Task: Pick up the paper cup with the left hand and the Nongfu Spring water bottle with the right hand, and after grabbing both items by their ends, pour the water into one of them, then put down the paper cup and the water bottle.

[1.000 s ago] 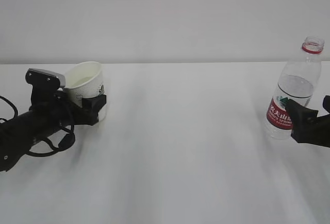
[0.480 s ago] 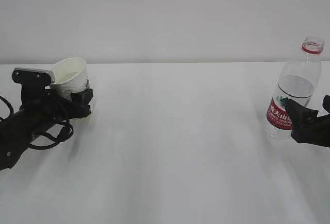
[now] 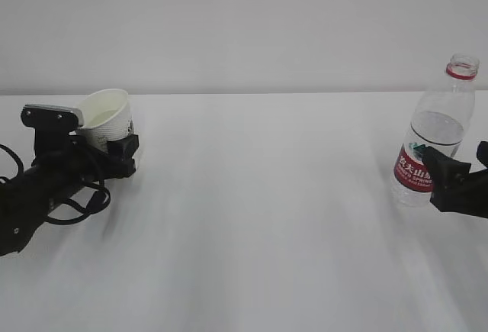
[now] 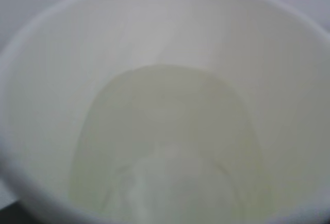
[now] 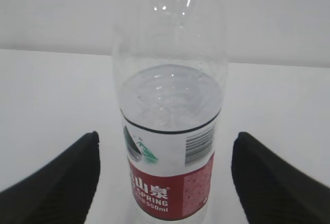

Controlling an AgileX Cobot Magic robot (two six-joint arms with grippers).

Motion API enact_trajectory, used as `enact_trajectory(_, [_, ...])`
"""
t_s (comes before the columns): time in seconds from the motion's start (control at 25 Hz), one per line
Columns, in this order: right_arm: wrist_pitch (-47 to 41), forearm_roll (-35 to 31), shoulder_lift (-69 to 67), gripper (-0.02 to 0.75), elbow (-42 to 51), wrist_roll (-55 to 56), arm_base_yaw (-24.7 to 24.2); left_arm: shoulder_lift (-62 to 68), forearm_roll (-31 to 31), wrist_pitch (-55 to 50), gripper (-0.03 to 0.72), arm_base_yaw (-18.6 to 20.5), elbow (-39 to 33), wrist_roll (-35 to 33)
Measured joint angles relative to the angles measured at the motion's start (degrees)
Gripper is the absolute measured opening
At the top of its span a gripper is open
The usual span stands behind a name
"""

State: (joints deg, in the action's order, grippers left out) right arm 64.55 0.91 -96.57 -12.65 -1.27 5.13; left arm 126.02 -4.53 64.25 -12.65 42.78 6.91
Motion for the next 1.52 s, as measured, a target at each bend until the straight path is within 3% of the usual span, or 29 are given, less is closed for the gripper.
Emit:
enact_trajectory(0.64, [0.0,0.0,0.0,0.596,0.0,-0.1,0.0,0.7,0.0,1.6,0.501,0.0,0.1,-0.2])
enact_trajectory(1.12, [0.1,0.0,0.0,0.595,0.0,-0.1,0.0,0.9,-0.1,1.6,0.68,0.0,0.1,1.0])
enact_trajectory(1.52, [0.1,0.0,0.0,0.595,0.0,-0.1,0.0,0.9,-0.1,1.6,0.692,0.0,0.0,3.5])
